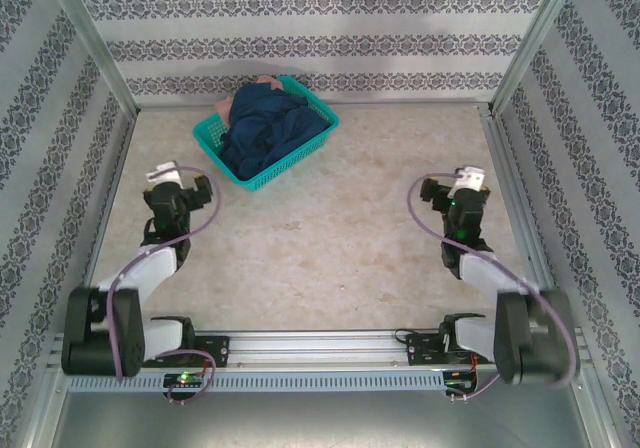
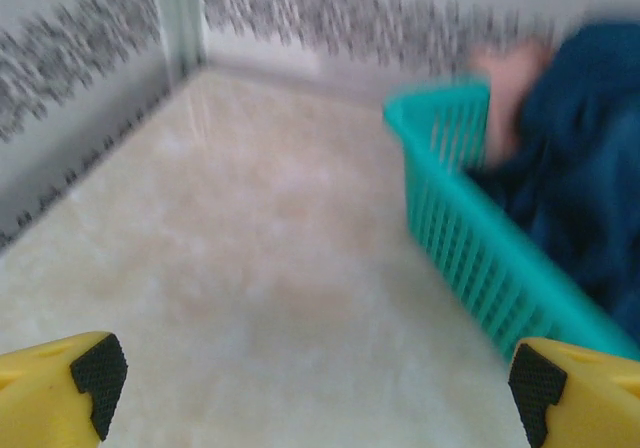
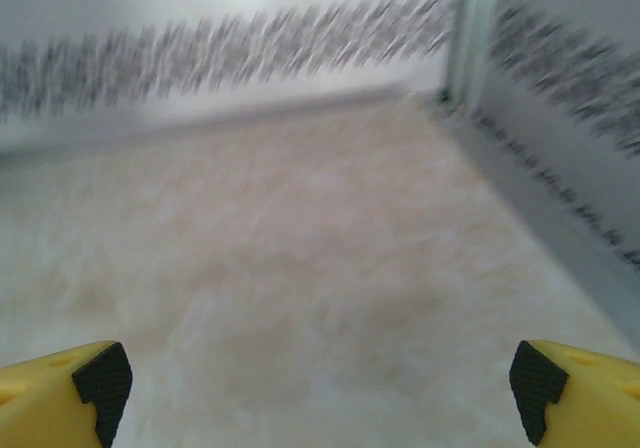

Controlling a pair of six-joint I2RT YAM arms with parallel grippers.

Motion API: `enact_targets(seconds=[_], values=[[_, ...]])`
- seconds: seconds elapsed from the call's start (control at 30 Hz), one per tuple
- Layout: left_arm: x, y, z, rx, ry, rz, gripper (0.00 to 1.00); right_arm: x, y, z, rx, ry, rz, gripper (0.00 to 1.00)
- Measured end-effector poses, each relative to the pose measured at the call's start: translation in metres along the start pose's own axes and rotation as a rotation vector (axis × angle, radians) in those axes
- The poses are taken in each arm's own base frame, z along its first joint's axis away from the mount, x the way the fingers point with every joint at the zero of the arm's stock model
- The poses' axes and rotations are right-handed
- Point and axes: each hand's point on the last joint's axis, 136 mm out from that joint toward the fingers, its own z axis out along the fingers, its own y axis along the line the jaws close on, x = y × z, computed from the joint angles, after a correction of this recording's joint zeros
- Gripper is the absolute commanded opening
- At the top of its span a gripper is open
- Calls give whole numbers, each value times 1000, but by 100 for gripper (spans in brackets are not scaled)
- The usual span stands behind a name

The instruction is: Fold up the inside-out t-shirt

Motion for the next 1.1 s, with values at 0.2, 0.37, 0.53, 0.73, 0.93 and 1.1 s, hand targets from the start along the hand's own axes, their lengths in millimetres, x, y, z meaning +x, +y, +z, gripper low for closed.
enact_targets(seconds=[0.2,0.37,0.53,0.73,0.93,1.1], values=[[-64,-87,22,248,72,-55,92,-48,68,-22,-190,-10,72,98],[-41,-169,66,386,290,67,85,-24,161,-31,-417,134,-45,98],[6,-181,118,358,478,155,73,-2,174,-26,-440,222,-84,98],[38,-192,163,339,596,225,16,8,173,-24,-430,257,-80,98],[13,-200,169,340,573,245,0,19,167,-28,-422,287,-67,98],[-62,-202,115,369,436,230,0,22,160,-37,-417,299,-57,98]])
